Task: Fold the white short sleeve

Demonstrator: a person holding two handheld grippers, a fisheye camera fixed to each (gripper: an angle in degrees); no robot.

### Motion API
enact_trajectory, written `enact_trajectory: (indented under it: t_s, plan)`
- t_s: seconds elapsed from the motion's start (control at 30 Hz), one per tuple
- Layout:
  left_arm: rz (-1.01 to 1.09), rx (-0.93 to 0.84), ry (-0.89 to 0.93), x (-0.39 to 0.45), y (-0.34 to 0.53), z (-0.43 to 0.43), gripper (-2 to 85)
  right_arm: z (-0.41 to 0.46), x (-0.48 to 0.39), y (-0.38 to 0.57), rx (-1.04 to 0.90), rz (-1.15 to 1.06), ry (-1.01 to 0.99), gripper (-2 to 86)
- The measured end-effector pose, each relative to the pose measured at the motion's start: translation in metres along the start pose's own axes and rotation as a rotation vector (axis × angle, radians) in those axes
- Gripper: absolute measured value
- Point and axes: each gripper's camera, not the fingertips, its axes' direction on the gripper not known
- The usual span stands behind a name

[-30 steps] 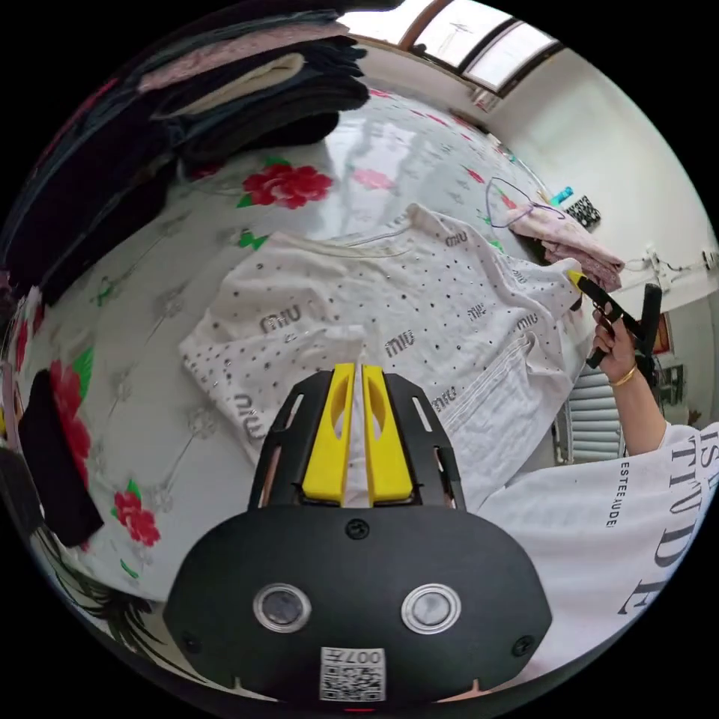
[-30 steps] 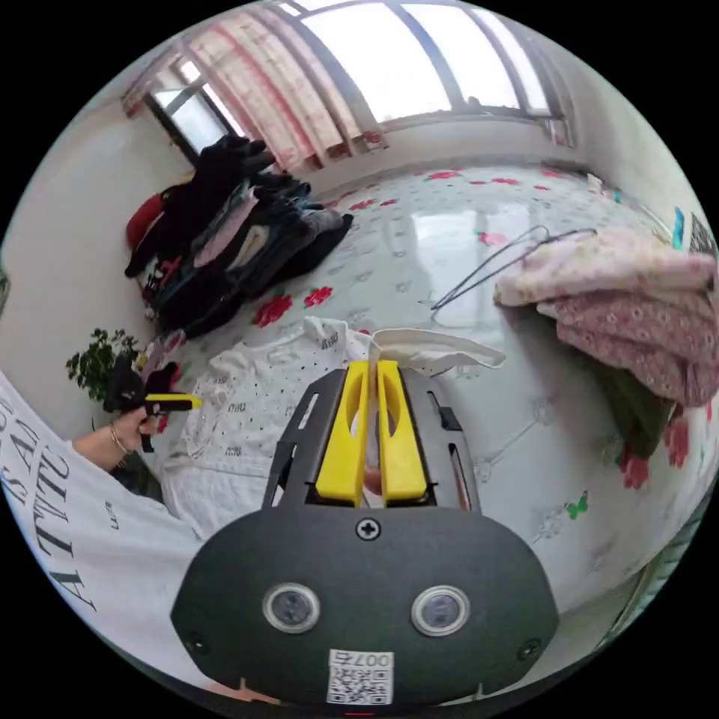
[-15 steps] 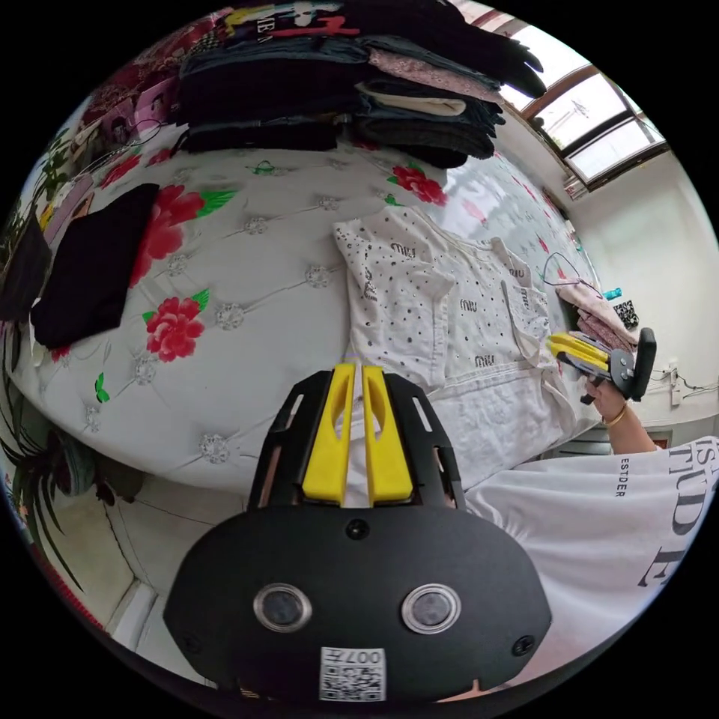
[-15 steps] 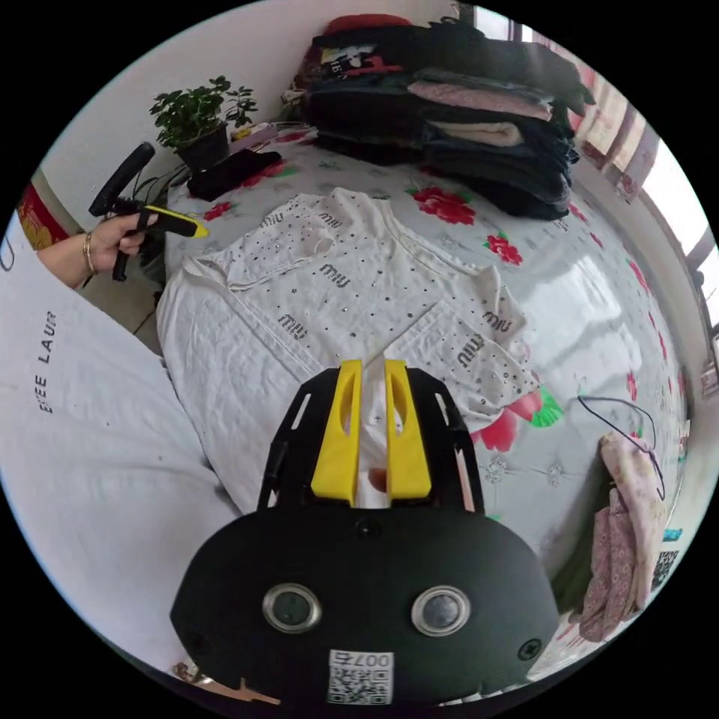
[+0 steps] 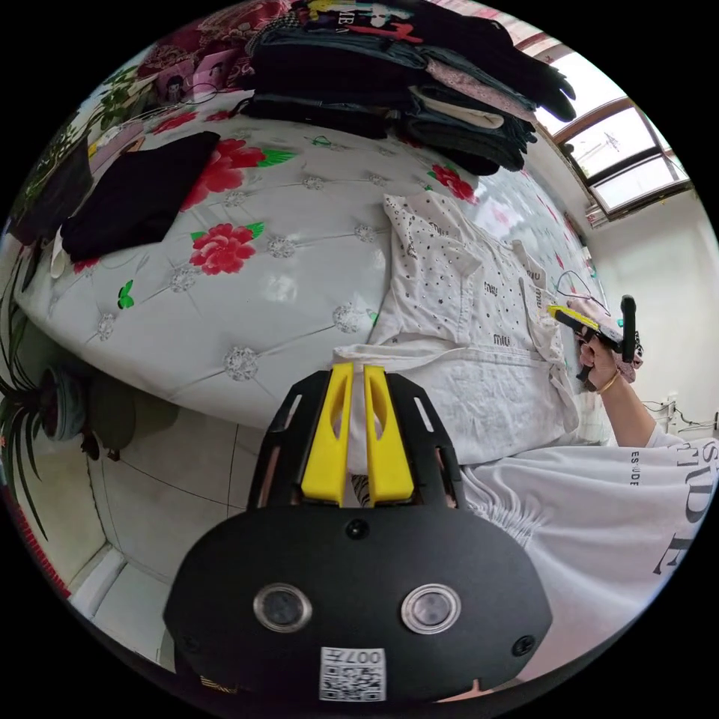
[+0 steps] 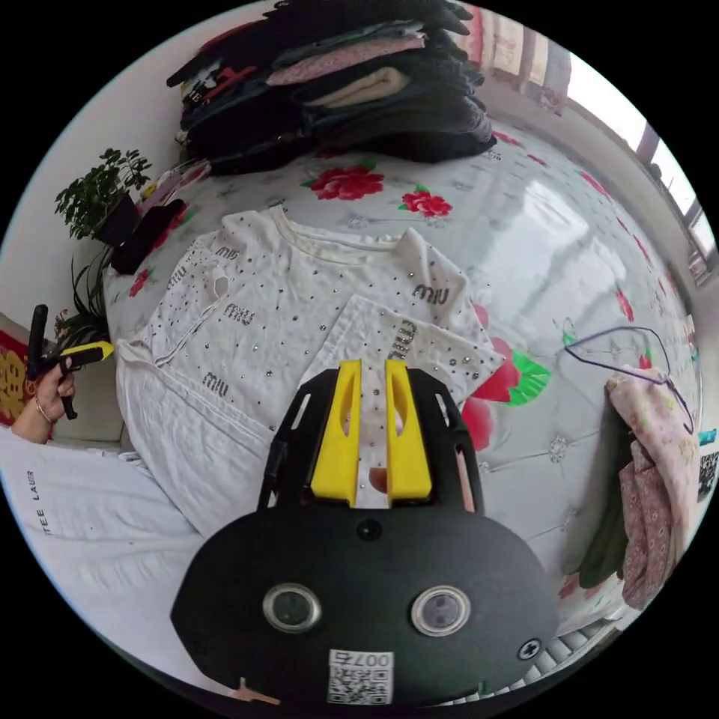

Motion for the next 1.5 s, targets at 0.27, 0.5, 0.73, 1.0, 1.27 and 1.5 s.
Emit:
enact_trajectory:
  t_s: [0.27,0.5,0.73,1.0,1.27,1.5]
  plan:
    - [-0.064,-0.013,0.004,0.001,0.029,-0.031,2.4,0.028,0.04,0.001,-0.162,0.04,0.18,5.5]
    - [-0.136,-0.067,0.065,-0.002,0.052,-0.045,5.6,-0.037,0.078,0.044,0.023,0.234,0.052,5.8]
    - [-0.133,-0.134,0.077,0.004,0.071,-0.052,7.8,-0.083,0.03,0.168,-0.026,0.065,-0.048,6.2]
    - [-0.045,-0.221,0.15,0.025,0.064,-0.035,7.9,-0.046,0.023,0.218,-0.232,0.001,0.027,4.4]
    - [0.066,-0.275,0.26,0.021,0.055,-0.082,0.1,-0.088,0.109,0.237,-0.18,0.207,-0.313,0.4]
    - [0.089,-0.094,0.712,-0.017,0.023,-0.196,-0.5,-0.128,0.183,0.26,0.057,0.441,-0.753,0.0]
